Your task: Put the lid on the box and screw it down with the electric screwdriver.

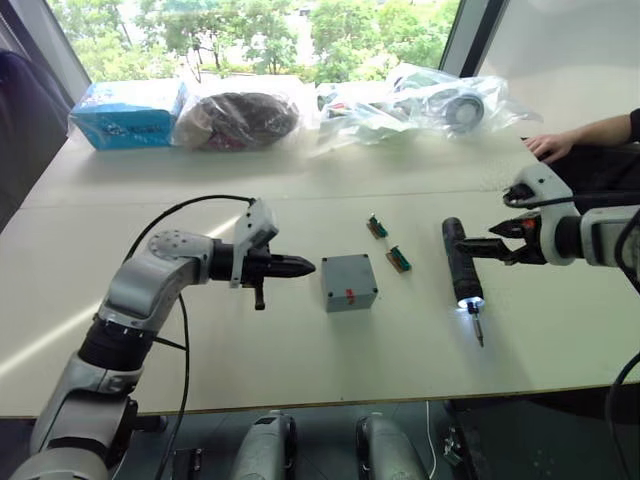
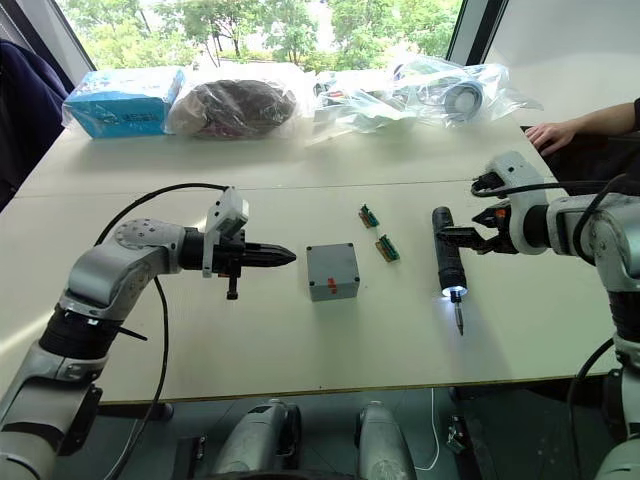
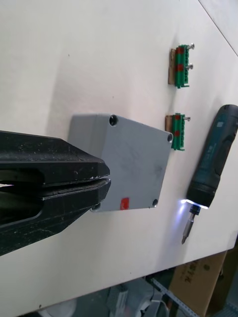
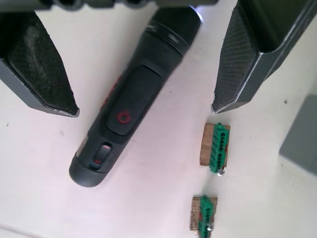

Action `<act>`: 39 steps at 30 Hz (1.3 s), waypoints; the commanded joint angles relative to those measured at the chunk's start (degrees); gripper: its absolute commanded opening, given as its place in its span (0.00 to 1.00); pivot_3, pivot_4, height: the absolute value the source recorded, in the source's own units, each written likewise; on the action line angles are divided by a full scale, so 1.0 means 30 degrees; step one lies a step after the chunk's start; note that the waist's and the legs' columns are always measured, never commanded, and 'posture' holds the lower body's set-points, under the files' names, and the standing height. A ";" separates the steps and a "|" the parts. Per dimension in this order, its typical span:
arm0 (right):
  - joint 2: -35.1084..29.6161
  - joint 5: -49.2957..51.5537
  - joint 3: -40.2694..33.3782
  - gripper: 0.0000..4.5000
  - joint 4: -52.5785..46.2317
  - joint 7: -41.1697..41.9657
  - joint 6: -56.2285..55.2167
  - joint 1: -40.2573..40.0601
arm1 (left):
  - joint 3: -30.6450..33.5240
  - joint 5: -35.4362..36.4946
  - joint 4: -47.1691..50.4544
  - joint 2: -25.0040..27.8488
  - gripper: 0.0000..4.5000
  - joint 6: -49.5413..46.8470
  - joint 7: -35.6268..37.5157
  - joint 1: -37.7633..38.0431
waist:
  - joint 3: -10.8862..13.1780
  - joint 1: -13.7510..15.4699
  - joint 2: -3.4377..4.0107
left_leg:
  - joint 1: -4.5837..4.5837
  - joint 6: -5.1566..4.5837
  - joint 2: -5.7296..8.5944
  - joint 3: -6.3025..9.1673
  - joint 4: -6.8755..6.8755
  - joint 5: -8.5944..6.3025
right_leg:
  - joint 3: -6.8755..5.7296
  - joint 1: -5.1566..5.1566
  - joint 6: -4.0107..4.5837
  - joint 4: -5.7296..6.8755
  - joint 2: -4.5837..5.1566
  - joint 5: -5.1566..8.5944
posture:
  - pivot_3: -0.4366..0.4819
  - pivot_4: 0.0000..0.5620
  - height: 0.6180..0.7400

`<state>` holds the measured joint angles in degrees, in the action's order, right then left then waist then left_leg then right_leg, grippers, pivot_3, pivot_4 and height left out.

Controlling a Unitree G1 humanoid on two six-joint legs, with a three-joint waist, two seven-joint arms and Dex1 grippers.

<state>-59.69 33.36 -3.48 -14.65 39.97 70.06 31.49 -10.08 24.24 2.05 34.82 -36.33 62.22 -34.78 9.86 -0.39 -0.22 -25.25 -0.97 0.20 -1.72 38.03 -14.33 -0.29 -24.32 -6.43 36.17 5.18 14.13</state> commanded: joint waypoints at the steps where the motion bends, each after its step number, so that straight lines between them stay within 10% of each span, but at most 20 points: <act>1: 0.0543 0.0434 0.0180 0.99 -0.5711 0.0919 -0.2897 -0.2997 | -0.1180 -0.2547 -0.0993 0.0081 0.00 0.2208 -0.0802 -0.0195 | 0.0000 -0.0001 -0.0002 | -0.0002 0.0000 -0.0004 0.0010 -0.0001 0.0000 | -0.0003 -0.0001 -0.0001 0.0000 -0.0006 0.0000 | 0.48 0.27 1.00; 13: 0.4888 -0.4246 0.6348 0.99 -0.5629 -0.2021 -0.6315 -0.4626 | -0.2602 -0.4499 -0.3346 -0.1694 0.00 0.3607 -0.0722 -0.0719 | -0.0031 0.0039 -0.0073 | -0.0004 0.0002 -0.0006 0.0015 0.0065 0.0002 | 0.0000 0.0017 -0.0004 0.0024 -0.0014 -0.0006 | 0.48 0.27 1.00; 29: 0.6738 -0.0436 0.5028 0.99 -0.7984 -0.0734 -0.2671 -0.4628 | -0.2390 -0.5520 -0.6803 -0.4418 0.00 0.4817 -0.1858 -0.2471 | -0.0031 0.0363 -0.0077 | -0.0002 0.0001 0.0001 0.0023 0.0085 0.0002 | -0.0004 0.0025 -0.0012 0.0041 -0.0018 -0.0013 | 0.48 0.27 1.00; 39: 0.4008 0.0127 0.2414 0.99 -0.9223 -0.0320 -0.2294 -0.4794 | -0.2136 -0.5781 -0.4535 -0.1590 0.00 0.3409 -0.1203 -0.0680 | -0.0033 0.0320 -0.0076 | 0.0007 0.0000 -0.0011 0.0024 0.0081 0.0001 | -0.0002 0.0020 -0.0015 0.0048 -0.0021 -0.0016 | 0.48 0.27 1.00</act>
<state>-46.97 33.24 5.50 -40.74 38.47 64.30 16.78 -17.20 5.62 -15.72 29.14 -23.97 56.91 -38.07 9.76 0.57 -0.45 -25.22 -0.96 0.17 -1.65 38.27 -14.32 -0.29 -24.25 -6.48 36.31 5.12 14.09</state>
